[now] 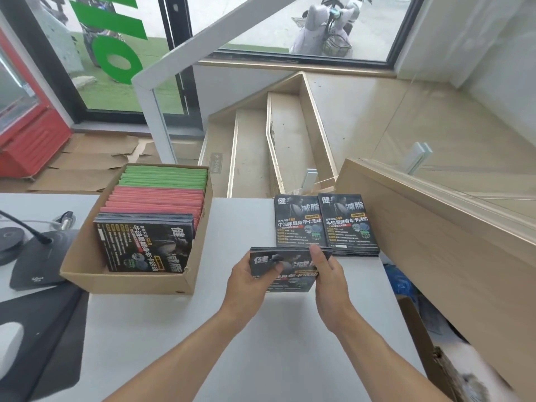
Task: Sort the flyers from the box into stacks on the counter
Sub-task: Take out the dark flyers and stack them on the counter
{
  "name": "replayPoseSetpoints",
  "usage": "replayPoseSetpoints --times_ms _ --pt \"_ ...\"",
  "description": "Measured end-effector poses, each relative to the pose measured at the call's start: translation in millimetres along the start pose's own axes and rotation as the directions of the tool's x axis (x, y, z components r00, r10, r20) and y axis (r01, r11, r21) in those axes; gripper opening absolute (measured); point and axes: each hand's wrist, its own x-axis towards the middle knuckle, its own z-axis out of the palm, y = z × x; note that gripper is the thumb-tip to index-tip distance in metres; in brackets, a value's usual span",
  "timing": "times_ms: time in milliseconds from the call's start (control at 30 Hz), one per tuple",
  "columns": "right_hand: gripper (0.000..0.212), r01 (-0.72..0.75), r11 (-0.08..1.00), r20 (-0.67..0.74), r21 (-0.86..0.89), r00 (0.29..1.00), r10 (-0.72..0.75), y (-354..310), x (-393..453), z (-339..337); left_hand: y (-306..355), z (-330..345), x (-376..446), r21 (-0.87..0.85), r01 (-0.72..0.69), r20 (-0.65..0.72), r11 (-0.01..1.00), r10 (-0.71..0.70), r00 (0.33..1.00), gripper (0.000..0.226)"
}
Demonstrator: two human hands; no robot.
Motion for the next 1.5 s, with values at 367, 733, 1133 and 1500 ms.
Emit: replayPoseSetpoints --times_ms 367,733,1133,1500 --pt "0.057 0.064 0.998 -0.097 0.02 0.993 -0.062 0.4 4.4 6.6 -3.2 -0.1 -10.5 -0.02 -0.006 -0.034 1.0 0.006 0.999 0.026" --pt "0.058 0.098 0.992 0.063 -0.084 0.994 -0.093 4.4 5.0 -11.3 -7.8 1.2 -8.0 0.003 0.043 -0.033 0.999 -0.043 0.999 0.023" --pt "0.009 -0.01 0.945 0.023 -0.327 1.0 0.019 28.6 24.7 -22.3 10.0 3.8 40.2 0.059 0.203 -0.14 0.977 -0.194 0.971 0.019" --pt "0.024 -0.085 0.652 -0.161 -0.753 0.985 -0.058 -22.9 150.0 -35.0 14.9 19.5 143.3 0.083 0.314 -0.183 0.946 -0.295 0.938 0.01"
